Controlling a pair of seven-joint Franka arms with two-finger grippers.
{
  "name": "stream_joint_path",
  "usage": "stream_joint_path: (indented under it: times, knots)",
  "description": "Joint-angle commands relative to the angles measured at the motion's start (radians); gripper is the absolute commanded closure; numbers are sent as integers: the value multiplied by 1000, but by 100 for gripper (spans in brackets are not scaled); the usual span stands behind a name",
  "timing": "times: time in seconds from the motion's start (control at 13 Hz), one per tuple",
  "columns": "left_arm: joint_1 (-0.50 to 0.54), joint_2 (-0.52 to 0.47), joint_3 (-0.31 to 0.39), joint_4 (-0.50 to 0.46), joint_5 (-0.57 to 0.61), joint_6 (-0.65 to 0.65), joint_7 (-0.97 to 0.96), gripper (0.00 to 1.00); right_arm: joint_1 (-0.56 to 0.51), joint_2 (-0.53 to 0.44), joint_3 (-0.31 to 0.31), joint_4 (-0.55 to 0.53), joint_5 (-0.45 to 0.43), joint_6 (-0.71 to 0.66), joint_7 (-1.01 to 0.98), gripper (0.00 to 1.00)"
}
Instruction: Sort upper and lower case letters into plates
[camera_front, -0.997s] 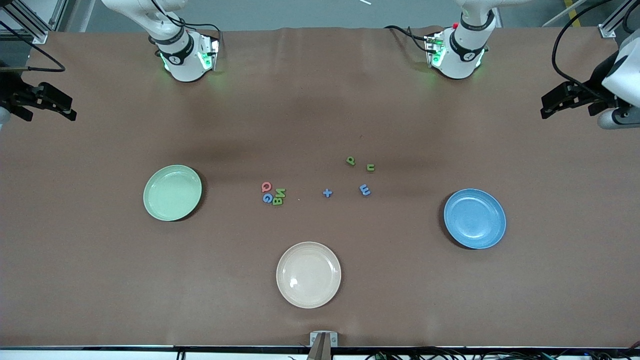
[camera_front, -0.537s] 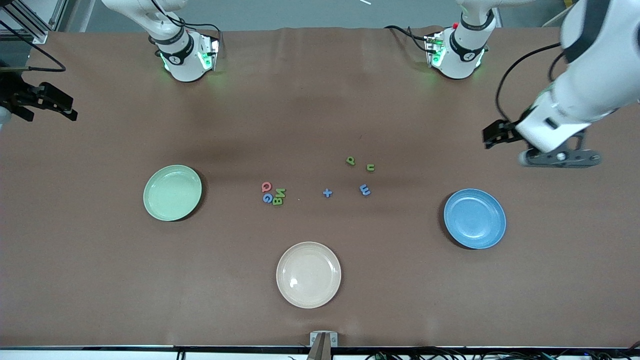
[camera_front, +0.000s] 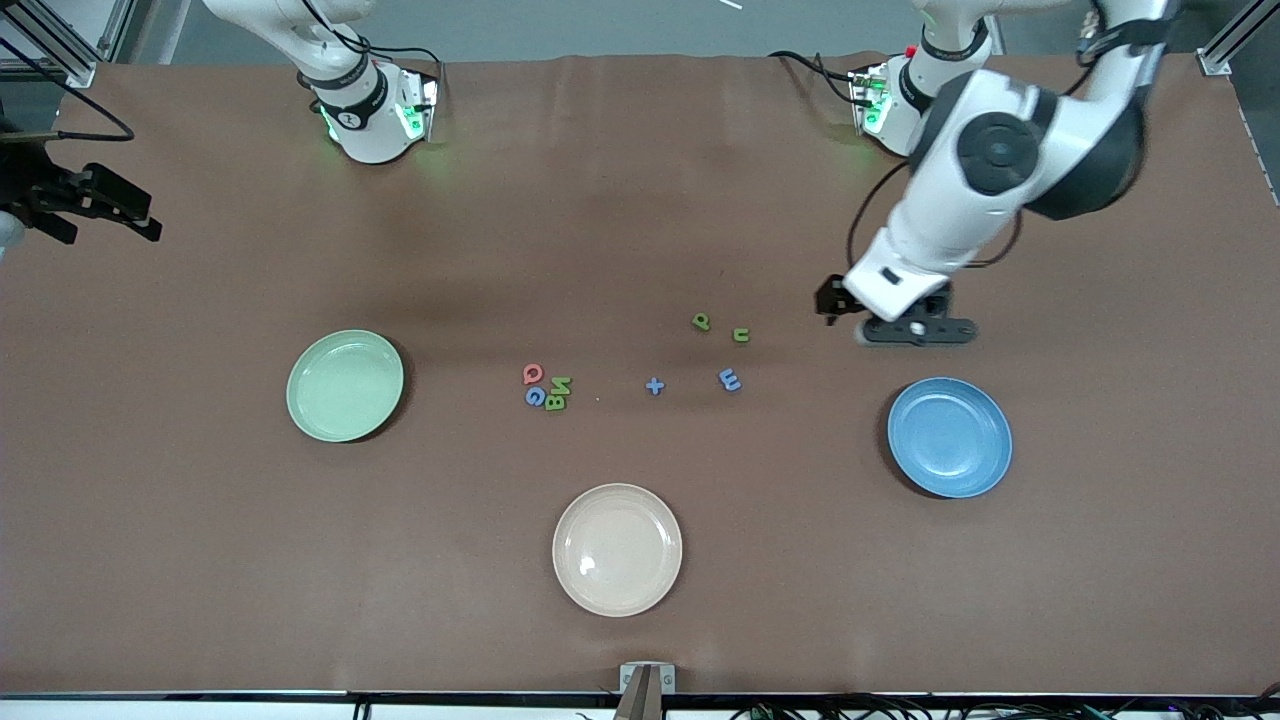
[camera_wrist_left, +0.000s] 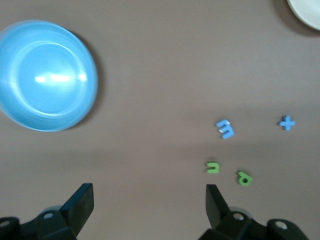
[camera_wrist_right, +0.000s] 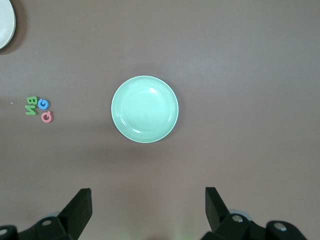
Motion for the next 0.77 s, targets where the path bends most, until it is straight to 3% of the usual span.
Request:
stream_joint_path:
  times: [0.0, 0.15, 0.23, 0.31, 0.69]
  knots:
    - [7, 4, -72, -124, -10, 156, -104, 7, -17, 30, 9, 8, 11, -3, 0, 0]
    - [-21, 78, -101, -128, 10, 203, -180, 18, -20, 73, 7, 15, 5, 12, -6, 0]
    - [-45, 127, -100, -123, 34, 226, -206, 29, -31, 81, 6, 18, 5, 37, -8, 0]
    - [-56, 167, -100, -120, 68, 256, -236, 32, -40, 105, 6, 18, 7, 83, -10, 0]
    - [-70, 381, -101, -79, 393, 328, -486, 32, -65, 282, 6, 71, 5, 98, -4, 0]
